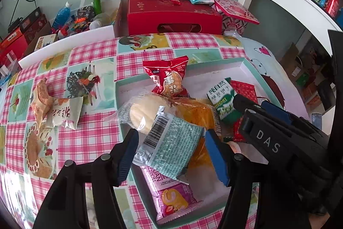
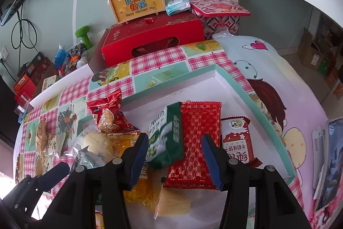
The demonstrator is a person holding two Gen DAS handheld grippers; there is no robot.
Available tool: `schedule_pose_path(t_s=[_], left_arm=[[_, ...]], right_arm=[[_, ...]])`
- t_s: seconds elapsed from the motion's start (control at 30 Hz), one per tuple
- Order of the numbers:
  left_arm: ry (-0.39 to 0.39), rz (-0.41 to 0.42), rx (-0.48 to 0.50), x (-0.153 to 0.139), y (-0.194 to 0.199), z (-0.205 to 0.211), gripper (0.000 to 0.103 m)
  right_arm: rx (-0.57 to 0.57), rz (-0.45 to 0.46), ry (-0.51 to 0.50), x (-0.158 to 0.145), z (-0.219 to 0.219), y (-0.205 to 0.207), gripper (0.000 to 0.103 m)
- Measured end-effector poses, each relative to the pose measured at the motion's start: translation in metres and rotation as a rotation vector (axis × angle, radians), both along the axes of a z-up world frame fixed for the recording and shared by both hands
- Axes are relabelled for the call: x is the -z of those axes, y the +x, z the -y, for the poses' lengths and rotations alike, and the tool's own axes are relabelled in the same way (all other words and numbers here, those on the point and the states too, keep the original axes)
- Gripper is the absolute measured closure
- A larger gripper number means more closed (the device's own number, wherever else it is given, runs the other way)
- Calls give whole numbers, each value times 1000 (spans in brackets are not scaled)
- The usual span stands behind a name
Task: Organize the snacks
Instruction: 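Open both tools to drop the green packet and green box into the tray, then move both open tools back over the orange bread packet and white packet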
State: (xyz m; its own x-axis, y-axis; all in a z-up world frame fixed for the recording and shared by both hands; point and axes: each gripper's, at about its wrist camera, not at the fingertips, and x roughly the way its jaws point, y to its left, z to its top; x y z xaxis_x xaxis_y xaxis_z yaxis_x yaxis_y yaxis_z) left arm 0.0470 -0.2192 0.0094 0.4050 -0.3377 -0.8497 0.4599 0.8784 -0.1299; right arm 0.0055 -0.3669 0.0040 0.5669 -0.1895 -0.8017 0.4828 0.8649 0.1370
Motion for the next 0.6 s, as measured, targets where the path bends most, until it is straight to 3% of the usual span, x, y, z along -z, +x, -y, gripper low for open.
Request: schedule_pose_path(t_s=[0.37,0.6], left_arm=[[-31,-44,-148,-12,15,-48,37],[23,-65,-322,-4,36,-95,34]], right_arm=[[-26,13,-42,-14,-18,-5,47],[-87,17,-62,-18,-43,0,47]])
